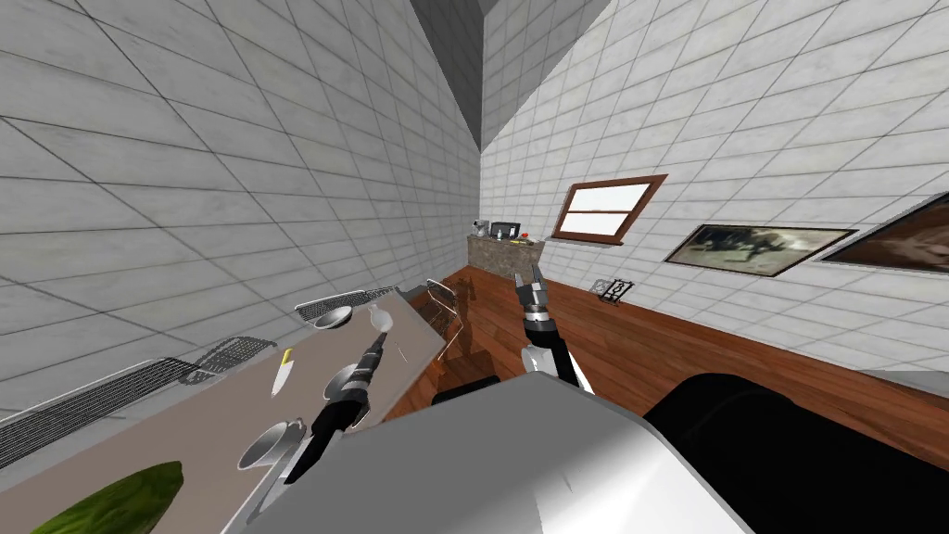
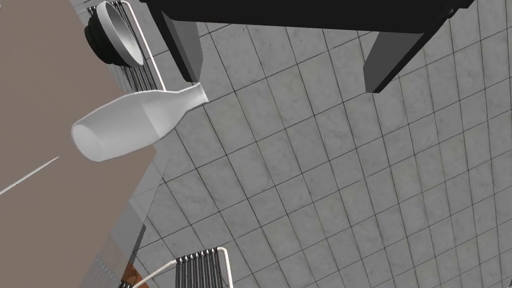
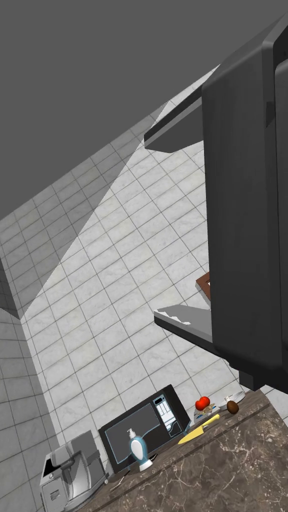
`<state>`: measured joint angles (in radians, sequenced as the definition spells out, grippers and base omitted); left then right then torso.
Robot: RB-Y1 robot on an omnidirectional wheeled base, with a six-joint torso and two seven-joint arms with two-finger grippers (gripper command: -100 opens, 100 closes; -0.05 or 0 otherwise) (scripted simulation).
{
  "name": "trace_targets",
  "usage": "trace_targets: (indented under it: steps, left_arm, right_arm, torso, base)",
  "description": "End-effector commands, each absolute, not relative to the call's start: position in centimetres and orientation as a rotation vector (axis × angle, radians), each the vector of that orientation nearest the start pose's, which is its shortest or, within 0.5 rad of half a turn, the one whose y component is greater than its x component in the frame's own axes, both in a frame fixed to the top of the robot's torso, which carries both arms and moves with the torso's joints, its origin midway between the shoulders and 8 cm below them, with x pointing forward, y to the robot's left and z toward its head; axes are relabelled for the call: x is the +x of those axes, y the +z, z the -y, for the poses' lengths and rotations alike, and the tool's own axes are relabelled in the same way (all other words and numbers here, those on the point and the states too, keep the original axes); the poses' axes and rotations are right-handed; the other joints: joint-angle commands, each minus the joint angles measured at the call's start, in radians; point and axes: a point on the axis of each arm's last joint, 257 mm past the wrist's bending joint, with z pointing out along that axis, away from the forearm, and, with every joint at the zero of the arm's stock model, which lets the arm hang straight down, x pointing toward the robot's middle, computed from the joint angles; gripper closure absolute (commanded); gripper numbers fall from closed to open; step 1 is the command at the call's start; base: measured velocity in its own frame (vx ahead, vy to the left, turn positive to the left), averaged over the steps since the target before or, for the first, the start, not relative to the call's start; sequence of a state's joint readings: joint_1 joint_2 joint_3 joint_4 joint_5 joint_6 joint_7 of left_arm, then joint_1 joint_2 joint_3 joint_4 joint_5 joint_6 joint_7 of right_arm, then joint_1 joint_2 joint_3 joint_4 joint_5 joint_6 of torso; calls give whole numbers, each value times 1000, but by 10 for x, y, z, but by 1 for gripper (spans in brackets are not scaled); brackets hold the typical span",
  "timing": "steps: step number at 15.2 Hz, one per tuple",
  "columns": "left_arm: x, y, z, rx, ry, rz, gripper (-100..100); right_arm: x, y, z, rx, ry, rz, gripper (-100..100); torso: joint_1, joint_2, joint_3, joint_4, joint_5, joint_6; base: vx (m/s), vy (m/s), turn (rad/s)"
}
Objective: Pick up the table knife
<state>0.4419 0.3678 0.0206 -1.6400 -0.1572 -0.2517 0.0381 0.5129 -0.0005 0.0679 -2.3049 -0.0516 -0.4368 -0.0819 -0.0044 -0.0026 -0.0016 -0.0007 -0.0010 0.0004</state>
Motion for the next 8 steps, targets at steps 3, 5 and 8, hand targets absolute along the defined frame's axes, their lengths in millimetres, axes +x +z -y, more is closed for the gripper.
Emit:
trace_targets:
  steps: [3, 5, 8]
  left_arm:
    - [378, -352, -389, -973, -697, -1577, -100]
    - [368, -376, -405, -999, -637, -1622, -100]
    - [355, -401, -422, -1031, -571, -1670, -100]
  right_arm:
    - [351, 19, 264, 773, 1464, -593, 0]
    - [351, 19, 264, 773, 1464, -593, 0]
    - [351, 19, 264, 773, 1464, -593, 0]
  torso:
    - [0, 0, 0, 0, 0, 0]
    - [0, -1, 0, 0, 0, 0]
    - [0, 0, 0, 0, 0, 0]
  base:
    - [41, -45, -152]
    - [76, -61, -186]
    - [55, -48, -125]
